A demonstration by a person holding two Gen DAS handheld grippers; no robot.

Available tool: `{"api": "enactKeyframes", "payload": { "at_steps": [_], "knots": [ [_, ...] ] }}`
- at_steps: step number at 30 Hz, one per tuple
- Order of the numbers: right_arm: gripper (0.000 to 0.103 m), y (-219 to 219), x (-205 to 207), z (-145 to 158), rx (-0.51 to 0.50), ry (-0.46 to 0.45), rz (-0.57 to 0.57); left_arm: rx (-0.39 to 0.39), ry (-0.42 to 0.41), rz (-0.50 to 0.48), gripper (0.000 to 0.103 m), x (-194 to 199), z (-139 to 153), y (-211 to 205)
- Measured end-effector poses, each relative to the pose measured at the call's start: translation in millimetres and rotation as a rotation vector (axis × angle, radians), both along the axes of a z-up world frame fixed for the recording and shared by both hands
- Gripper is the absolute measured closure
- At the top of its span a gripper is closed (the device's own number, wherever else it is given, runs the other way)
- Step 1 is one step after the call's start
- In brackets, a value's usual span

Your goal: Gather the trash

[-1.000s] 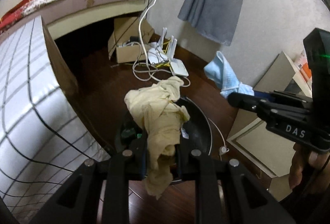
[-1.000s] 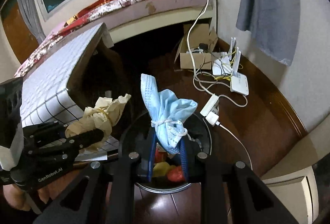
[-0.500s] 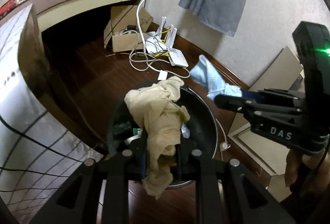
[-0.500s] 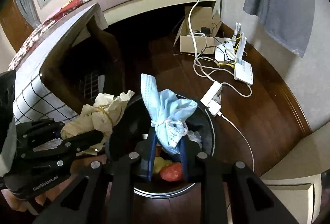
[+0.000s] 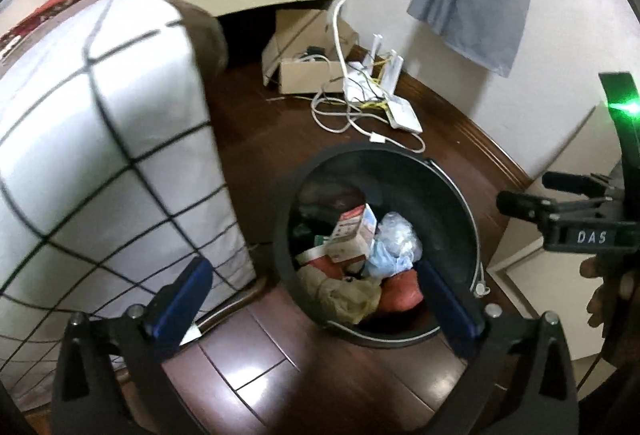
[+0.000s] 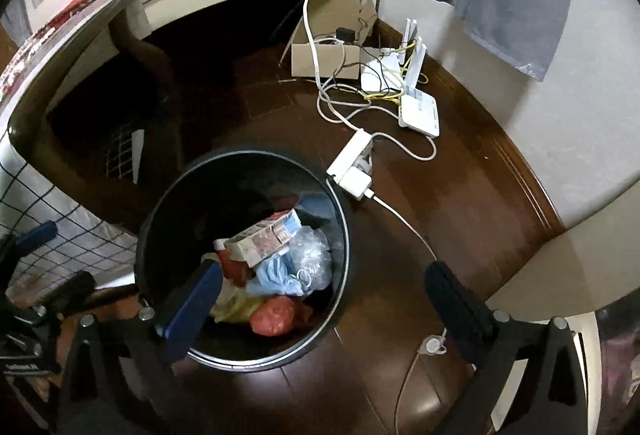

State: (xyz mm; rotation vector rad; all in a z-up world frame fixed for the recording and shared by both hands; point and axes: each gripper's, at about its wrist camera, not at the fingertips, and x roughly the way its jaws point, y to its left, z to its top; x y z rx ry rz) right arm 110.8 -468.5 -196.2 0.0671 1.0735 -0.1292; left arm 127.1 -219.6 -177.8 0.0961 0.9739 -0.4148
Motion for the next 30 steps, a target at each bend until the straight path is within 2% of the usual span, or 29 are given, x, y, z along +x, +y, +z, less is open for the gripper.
{"api": "enactKeyframes", "payload": {
  "at_steps": [7, 17, 30],
  "knots": [
    [0.001, 16.6, -10.3, 17.0, -0.004, -0.027, 0.029, 0.019, -0.041, -0.003, 0.001, -8.8, 18.4, 6.8],
    [0.001, 45.7, -37.6, 59.9, -0.016, -0.112, 0.078, 0.024, -0.110, 0.013, 0.001, -24.6, 50.0, 22.4],
    [0.001, 94.6, -72.8, 95.8, 0.014, -0.200, 0.120, -0.009, -0.206, 0.068, 0.001, -50.8, 92.1, 63.2]
  ]
}}
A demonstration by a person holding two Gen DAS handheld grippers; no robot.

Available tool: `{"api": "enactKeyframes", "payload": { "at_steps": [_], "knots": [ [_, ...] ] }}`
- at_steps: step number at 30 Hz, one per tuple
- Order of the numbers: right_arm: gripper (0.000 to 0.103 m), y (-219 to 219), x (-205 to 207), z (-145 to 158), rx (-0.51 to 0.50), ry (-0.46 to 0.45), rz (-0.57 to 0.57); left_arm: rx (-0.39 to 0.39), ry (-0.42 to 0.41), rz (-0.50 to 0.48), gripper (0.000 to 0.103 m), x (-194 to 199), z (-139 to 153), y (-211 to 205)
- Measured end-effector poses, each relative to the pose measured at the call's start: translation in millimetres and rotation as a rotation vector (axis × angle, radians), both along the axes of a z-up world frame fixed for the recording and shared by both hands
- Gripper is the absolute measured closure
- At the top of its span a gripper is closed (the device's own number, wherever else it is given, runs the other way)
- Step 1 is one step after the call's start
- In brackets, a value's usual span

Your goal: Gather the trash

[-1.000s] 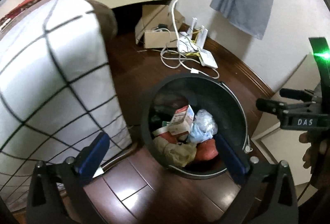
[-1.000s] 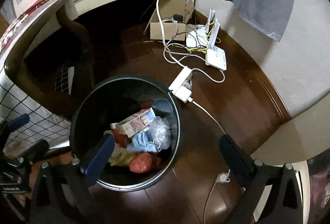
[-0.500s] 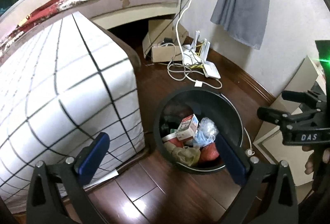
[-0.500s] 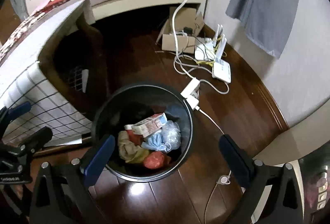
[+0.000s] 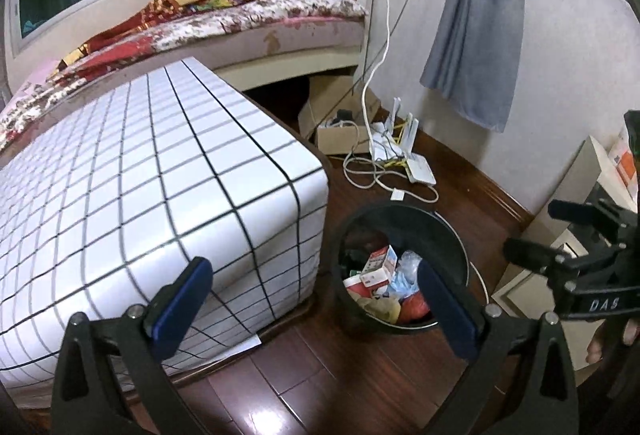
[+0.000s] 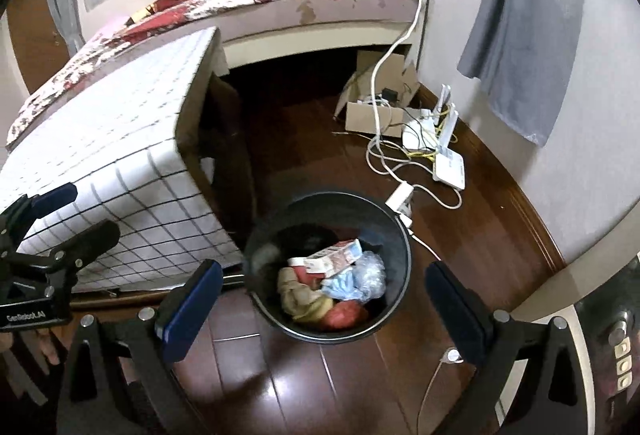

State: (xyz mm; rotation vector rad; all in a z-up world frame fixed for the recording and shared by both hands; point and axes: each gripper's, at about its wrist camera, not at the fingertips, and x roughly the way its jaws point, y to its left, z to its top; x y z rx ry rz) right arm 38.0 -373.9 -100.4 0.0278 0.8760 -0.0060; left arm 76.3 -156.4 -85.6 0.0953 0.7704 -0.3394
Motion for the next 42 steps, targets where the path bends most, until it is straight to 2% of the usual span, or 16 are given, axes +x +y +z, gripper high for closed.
{"api": "enactKeyframes", "payload": {
  "at_steps": [10, 32, 42],
  "knots": [
    [0.001, 22.9, -22.3, 26.4, 0.004, -0.051, -0.027, -0.013, -0.038, -0.006, 0.001, -21.7, 22.6, 21.4],
    [0.001, 90.7, -116.9, 148.8, -0.158, -0.307, -0.046, -0.077, -0.211, 0.041, 0.001, -91.9, 111.0, 71.3],
    [0.001, 93.7, -153.7, 173.7, -0.161, -0.381, -0.055, -0.090, -0.291, 0.043, 0.001, -121.8, 140.9, 76.7]
  ]
}}
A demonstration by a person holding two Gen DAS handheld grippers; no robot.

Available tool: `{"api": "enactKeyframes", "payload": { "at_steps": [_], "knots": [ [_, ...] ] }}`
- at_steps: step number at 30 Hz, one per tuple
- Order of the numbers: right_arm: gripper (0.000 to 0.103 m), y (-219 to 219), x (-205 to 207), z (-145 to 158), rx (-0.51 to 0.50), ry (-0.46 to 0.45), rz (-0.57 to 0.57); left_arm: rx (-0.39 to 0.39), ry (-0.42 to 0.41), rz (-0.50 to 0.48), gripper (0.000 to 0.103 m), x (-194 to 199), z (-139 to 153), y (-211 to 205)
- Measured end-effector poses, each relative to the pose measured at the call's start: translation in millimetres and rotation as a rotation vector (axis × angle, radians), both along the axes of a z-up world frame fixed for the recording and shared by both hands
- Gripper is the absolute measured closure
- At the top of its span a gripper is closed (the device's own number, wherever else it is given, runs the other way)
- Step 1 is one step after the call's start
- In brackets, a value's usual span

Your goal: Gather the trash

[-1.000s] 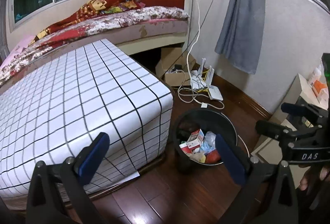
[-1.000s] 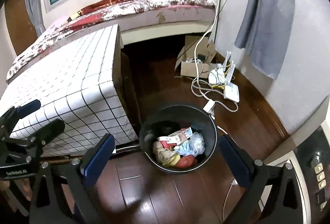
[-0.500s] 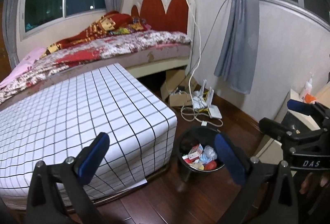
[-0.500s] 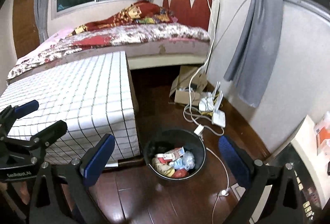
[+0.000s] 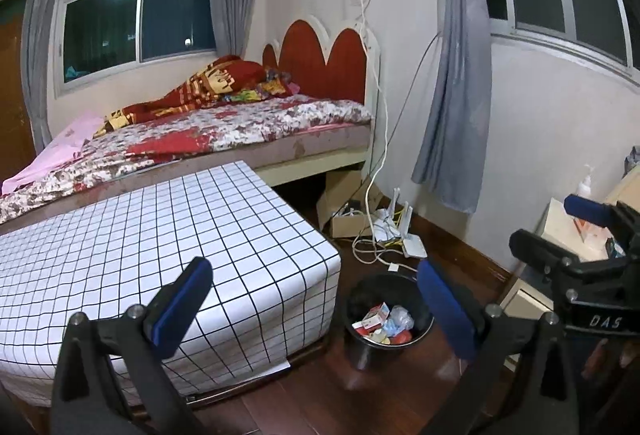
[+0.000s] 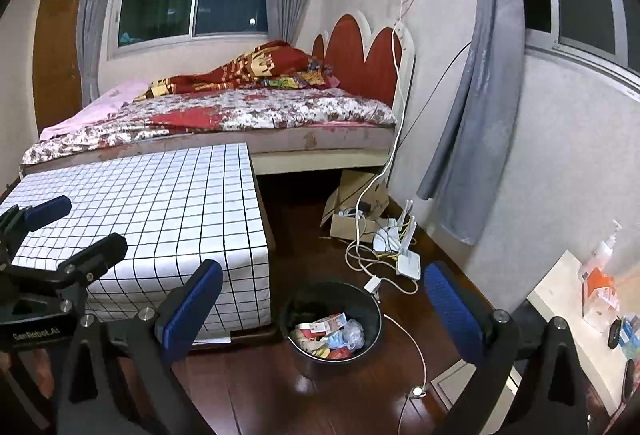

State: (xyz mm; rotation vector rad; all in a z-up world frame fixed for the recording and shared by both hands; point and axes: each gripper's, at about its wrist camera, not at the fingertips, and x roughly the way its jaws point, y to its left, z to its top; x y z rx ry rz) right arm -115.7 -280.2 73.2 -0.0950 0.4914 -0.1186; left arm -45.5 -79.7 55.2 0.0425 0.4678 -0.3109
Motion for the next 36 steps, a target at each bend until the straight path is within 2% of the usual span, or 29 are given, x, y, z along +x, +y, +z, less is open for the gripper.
{"api": "enactKeyframes", "payload": {
  "at_steps": [8, 36],
  "knots": [
    [0.001, -0.7, -3.8, 5.2, 0.019, -0.027, 0.000, 0.036, -0.018, 0.009, 0.001, -4.1, 3.3, -3.3],
    [0.001, -6.1, -8.4, 10.3, 0.034, -0.035, -0.003, 0.073, -0.055, 0.017, 0.001, -10.1, 7.6, -10.7]
  ]
}}
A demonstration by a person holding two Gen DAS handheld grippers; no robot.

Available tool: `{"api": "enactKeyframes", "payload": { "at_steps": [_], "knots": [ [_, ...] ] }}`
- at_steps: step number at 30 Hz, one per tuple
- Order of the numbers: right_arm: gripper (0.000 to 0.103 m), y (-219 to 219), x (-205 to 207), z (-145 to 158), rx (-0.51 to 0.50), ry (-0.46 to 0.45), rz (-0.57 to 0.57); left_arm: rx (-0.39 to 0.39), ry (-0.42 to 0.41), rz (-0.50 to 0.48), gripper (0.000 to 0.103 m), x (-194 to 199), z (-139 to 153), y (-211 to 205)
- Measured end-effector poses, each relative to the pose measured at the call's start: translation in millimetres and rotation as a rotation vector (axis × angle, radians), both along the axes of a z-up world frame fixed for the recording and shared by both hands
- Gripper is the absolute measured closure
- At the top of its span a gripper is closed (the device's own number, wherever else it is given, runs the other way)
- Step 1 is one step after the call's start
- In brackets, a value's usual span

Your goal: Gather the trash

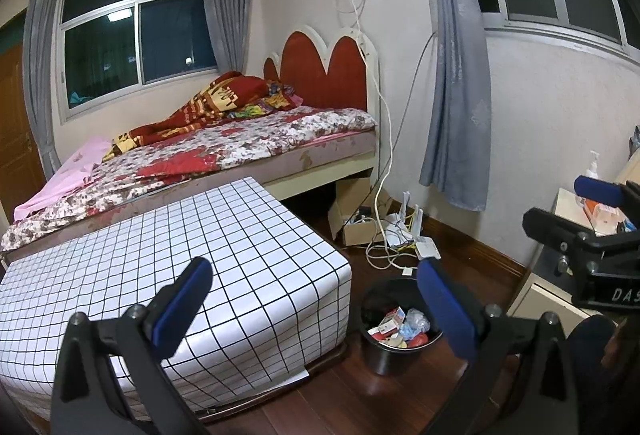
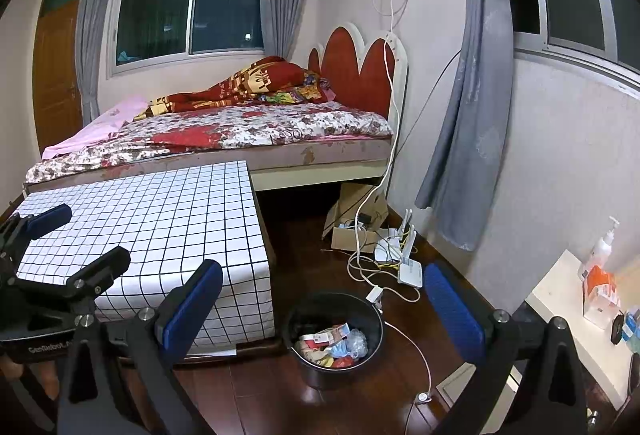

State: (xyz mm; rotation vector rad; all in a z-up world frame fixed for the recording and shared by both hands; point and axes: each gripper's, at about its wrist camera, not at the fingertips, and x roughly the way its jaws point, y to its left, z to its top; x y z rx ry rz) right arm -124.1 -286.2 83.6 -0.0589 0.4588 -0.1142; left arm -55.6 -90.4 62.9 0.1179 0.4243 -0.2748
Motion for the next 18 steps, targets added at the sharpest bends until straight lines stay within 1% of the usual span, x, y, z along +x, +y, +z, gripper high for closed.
{"api": "enactKeyframes", "payload": {
  "at_steps": [18],
  "knots": [
    [0.001, -2.1, 0.9, -2.1, 0.003, 0.001, -0.003, 0.005, -0.005, -0.018, 0.001, -0.4, 1.6, -1.2]
  ]
}}
